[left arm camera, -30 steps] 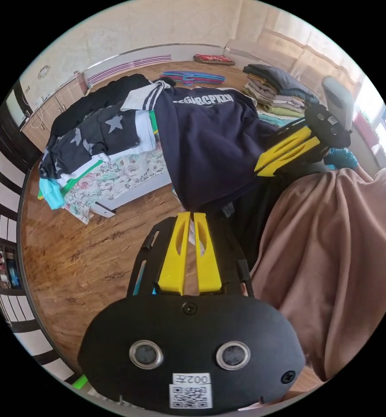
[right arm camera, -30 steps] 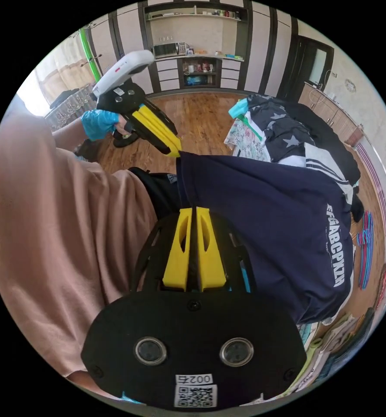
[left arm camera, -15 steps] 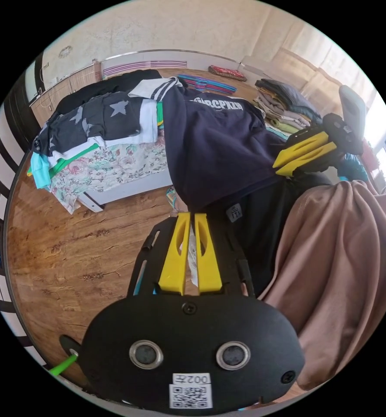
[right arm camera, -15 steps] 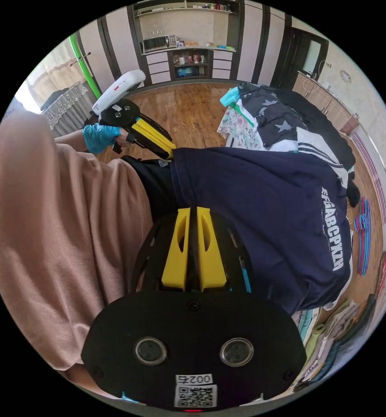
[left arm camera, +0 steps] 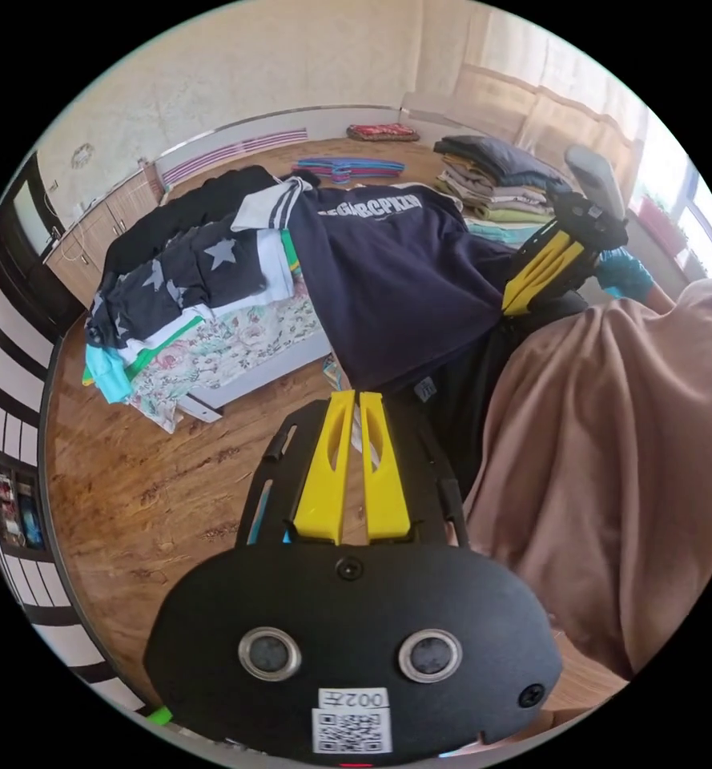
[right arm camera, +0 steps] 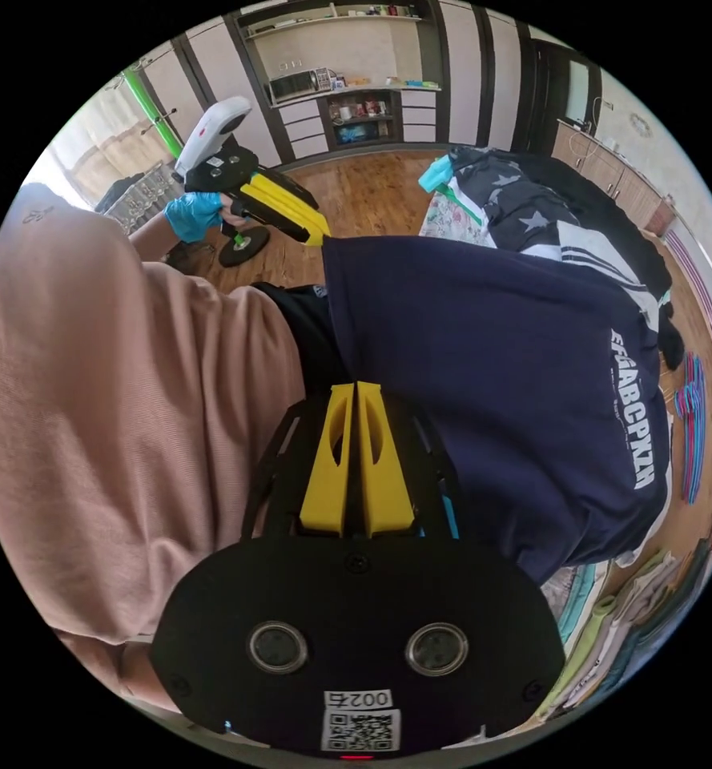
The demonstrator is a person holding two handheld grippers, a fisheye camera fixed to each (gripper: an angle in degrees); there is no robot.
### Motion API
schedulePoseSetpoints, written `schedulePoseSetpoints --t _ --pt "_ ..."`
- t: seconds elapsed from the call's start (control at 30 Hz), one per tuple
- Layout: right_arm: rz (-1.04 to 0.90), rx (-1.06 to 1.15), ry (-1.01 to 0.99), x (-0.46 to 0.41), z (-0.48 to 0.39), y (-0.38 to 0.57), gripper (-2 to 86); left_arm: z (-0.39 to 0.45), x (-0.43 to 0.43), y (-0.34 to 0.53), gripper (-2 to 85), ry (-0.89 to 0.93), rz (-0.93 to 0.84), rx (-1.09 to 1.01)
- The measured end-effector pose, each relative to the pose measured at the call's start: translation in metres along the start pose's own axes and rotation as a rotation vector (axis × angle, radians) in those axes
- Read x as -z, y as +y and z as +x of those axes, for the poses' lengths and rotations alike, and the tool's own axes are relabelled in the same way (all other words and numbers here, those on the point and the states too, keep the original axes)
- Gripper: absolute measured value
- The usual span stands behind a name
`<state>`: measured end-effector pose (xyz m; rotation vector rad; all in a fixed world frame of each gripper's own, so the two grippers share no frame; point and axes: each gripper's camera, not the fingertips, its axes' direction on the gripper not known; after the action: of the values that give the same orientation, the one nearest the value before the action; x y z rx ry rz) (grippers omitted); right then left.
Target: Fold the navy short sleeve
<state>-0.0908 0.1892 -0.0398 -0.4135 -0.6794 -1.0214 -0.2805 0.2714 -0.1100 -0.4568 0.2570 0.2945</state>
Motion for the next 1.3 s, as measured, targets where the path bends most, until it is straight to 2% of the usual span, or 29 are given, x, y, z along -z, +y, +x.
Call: schedulePoseSetpoints --t 0.17,0.4,0.57,0.8,1.03,1.2,1.3 --pt "-0.015 -0.049 0.062 0.014 0.005 0.028 1.5 -0.007 -0.005 0.004 -1.0 0.011 0.004 0.06" --pt "0.11 -0.358 0.235 0.073 0.03 0.135 4.8 -0.016 0.004 0.0 -1.0 -0.024 0.032 0.098" --pt "0.062 -0.537 0.257 0.083 0.034 0.215 7.1 -0.017 0.007 -0.006 -1.0 -0.051 0.031 0.101" --pt "0.149 -0.765 0.267 0.088 0.017 0.304 8.5 -0.021 0.002 -0.013 -1.0 -0.062 -0.006 0.123" --pt "0.233 -0.939 0.275 0.078 0.019 0.347 7.7 -0.02 -0.001 -0.021 -1.0 -0.081 -0.028 0.135" --pt "0.325 -1.005 0.184 0.067 0.022 0.369 6.6 -0.023 -0.001 -0.024 -1.0 -0.085 -0.033 0.145" --pt "0.351 -1.052 0.175 0.066 0.02 0.377 2.6 -0.025 0.002 -0.026 -1.0 -0.094 -0.021 0.161"
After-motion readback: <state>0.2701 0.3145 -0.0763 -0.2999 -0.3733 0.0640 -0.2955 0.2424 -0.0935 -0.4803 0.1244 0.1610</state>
